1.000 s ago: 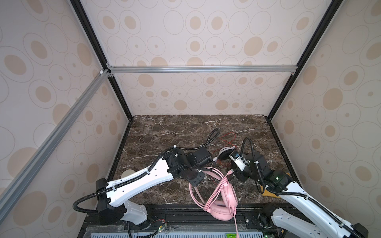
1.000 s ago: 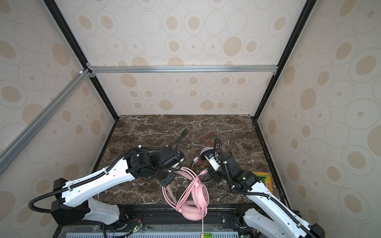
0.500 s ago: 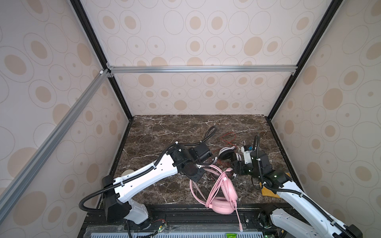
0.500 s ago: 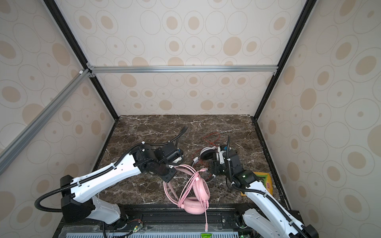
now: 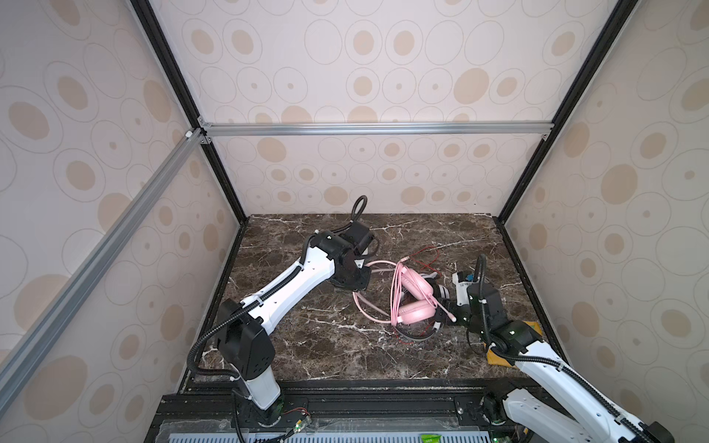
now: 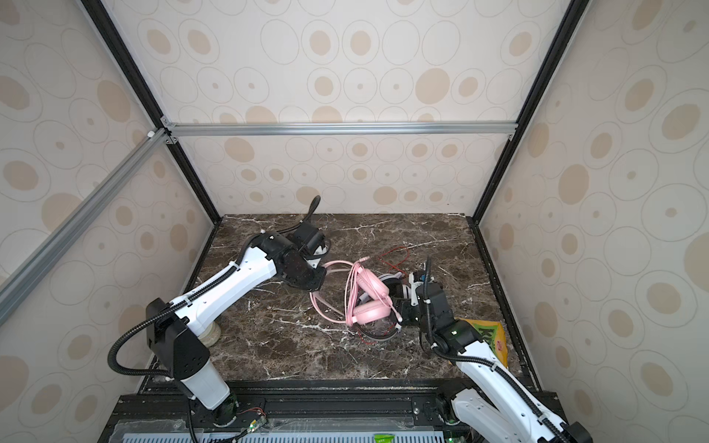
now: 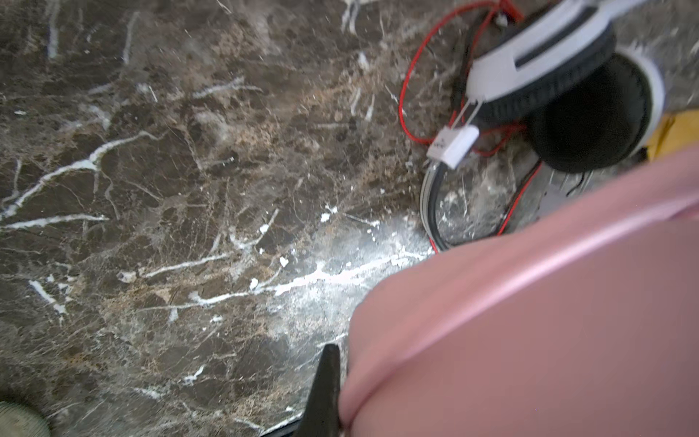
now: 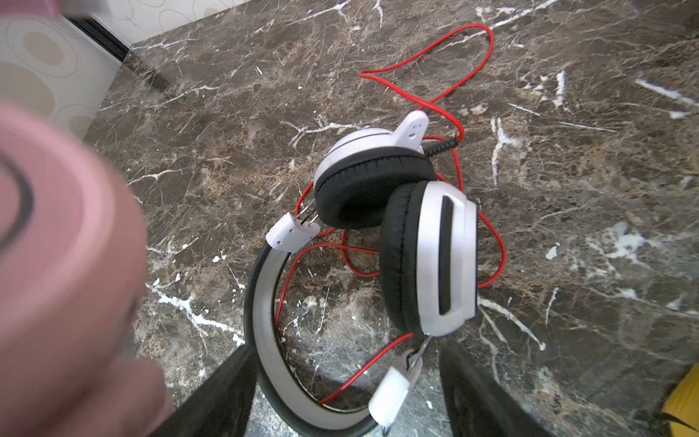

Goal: Wrap the headphones
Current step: 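Carry the wrapped pink headset away from the robot with the left gripper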

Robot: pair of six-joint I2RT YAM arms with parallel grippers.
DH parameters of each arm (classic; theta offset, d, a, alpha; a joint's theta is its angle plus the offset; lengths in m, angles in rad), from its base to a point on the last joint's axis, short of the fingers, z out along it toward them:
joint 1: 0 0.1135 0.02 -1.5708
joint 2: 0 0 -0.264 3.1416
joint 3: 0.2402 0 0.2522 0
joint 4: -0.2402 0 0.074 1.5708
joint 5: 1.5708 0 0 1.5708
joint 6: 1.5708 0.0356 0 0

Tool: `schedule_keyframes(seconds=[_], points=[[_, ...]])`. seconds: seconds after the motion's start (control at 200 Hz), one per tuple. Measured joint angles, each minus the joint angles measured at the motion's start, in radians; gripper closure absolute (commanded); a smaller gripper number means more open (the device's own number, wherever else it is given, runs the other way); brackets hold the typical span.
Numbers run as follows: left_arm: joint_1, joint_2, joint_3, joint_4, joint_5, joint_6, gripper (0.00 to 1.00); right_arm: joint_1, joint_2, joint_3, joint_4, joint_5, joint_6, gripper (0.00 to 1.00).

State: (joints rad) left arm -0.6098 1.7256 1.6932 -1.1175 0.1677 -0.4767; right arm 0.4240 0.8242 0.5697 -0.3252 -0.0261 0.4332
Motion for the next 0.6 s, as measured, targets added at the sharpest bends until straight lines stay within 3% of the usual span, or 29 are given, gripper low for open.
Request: schedule_keyframes(seconds=[0.26,0.6], points=[[0.19,0.203,0.198,0.072,0.019,-0.079,1.0,0.0,-0.133,-0.04,-0.005,0.016,0.002,0.2],[0.425,0.315,0.132,0.188,0.097,-0.17,1.0,0.0,-0.305,-0.091,-0.034,0.069,0.015,0.19]])
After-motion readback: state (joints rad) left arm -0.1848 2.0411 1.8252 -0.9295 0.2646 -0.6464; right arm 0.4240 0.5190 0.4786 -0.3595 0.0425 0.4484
